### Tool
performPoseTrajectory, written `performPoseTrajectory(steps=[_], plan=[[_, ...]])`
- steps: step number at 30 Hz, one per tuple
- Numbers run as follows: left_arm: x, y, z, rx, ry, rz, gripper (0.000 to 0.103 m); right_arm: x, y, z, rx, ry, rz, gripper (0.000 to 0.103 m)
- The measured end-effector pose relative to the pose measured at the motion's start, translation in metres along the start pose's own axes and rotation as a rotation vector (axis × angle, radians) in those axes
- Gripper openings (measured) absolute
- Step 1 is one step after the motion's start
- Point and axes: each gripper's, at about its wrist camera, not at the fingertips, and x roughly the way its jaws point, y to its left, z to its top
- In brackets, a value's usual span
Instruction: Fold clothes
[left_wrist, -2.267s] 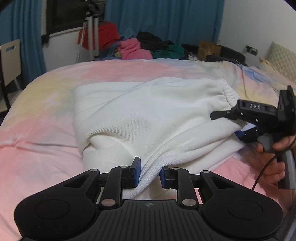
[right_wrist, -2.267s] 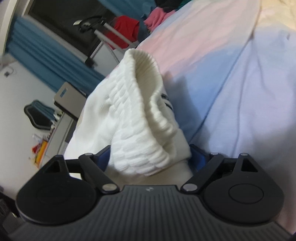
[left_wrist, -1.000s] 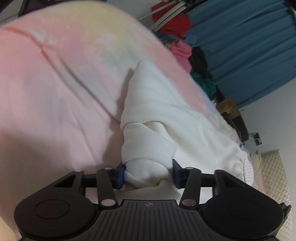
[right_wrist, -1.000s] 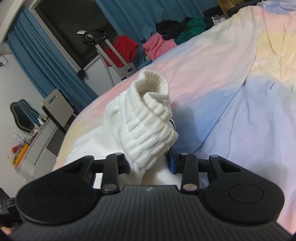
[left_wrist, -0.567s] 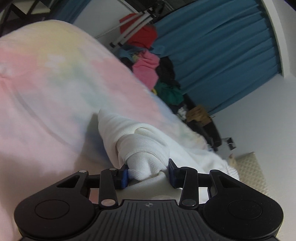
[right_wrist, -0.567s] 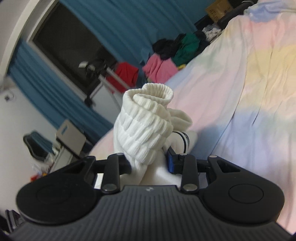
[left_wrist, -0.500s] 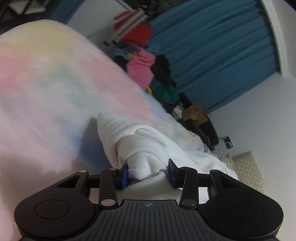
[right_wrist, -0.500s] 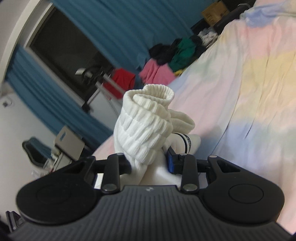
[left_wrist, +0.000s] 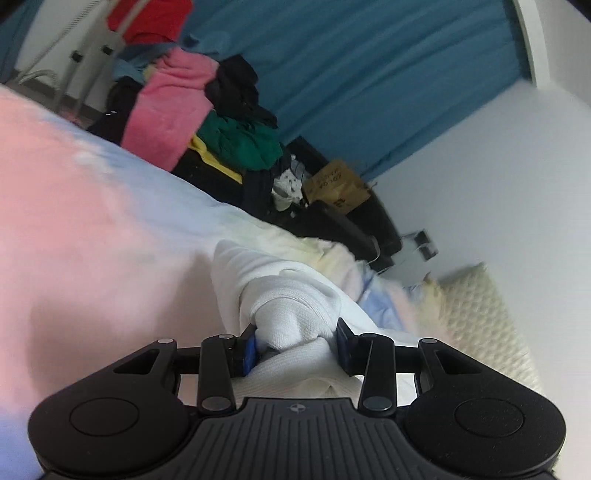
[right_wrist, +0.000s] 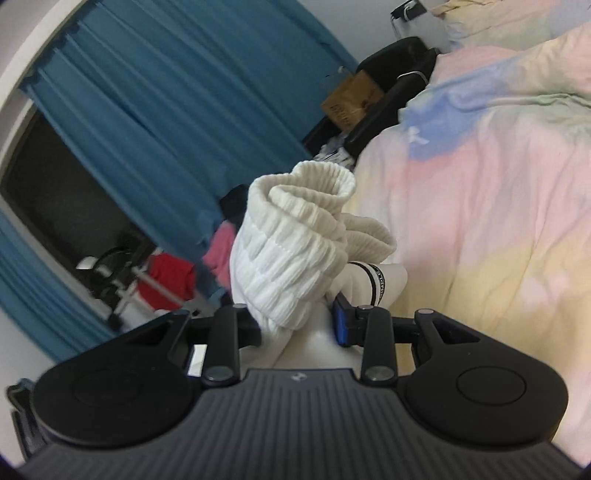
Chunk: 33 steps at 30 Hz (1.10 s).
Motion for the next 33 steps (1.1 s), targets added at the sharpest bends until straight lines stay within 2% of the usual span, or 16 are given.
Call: performPoseTrajectory(steps=[4, 6, 8, 11, 13, 15, 17, 19, 22, 23, 24, 27, 29, 31, 33], plan=[[0.059, 0.028, -0.006, 0.060, 0.050, 0.003, 0.042, 0.029, -0.036, -0.038, -0.006, -0.111, -0.036, 0.036], [0.072, 0.047, -0.011, 0.095, 0.048, 0.008, 0.042, 0.039, -0.048, -0.059, -0.014, -0.127, -0.033, 0.036], [0.079, 0.069, -0.018, 0.091, 0.056, -0.003, 0.043, 0.041, -0.053, -0.078, -0.045, -0.151, -0.035, 0.036], [0.082, 0.091, -0.036, 0.145, 0.081, -0.002, 0.044, 0.033, -0.065, -0.101, 0.039, -0.161, -0.068, 0.036], [0.081, 0.102, -0.051, 0.191, 0.106, 0.022, 0.045, 0.030, -0.072, -0.120, 0.129, -0.137, -0.128, 0.037], [0.080, 0.110, -0.062, 0.214, 0.109, 0.045, 0.049, 0.031, -0.085, -0.138, 0.175, -0.118, -0.165, 0.040], [0.079, 0.115, -0.072, 0.237, 0.108, 0.070, 0.062, 0.032, -0.096, -0.149, 0.210, -0.100, -0.182, 0.045], [0.073, 0.105, -0.072, 0.274, 0.105, 0.115, 0.068, 0.033, -0.103, -0.151, 0.232, -0.082, -0.178, 0.048], [0.057, 0.085, -0.069, 0.318, 0.093, 0.181, 0.075, 0.031, -0.094, -0.131, 0.214, 0.022, -0.235, 0.051], [0.047, 0.076, -0.067, 0.322, 0.085, 0.195, 0.080, 0.030, -0.090, -0.123, 0.219, 0.071, -0.264, 0.052], [0.038, 0.067, -0.065, 0.328, 0.076, 0.206, 0.081, 0.029, -0.086, -0.115, 0.225, 0.120, -0.293, 0.052], [0.004, 0.033, -0.057, 0.369, 0.061, 0.219, 0.086, 0.006, -0.062, -0.098, 0.208, 0.168, -0.347, 0.052], [-0.021, 0.009, -0.054, 0.417, 0.055, 0.218, 0.098, -0.014, -0.040, -0.091, 0.162, 0.157, -0.353, 0.052], [-0.050, -0.014, -0.053, 0.484, 0.022, 0.231, 0.103, -0.035, -0.017, -0.084, 0.118, 0.144, -0.352, 0.052], [-0.079, -0.035, -0.055, 0.525, -0.016, 0.240, 0.103, -0.057, 0.003, -0.078, 0.072, 0.110, -0.323, 0.052]])
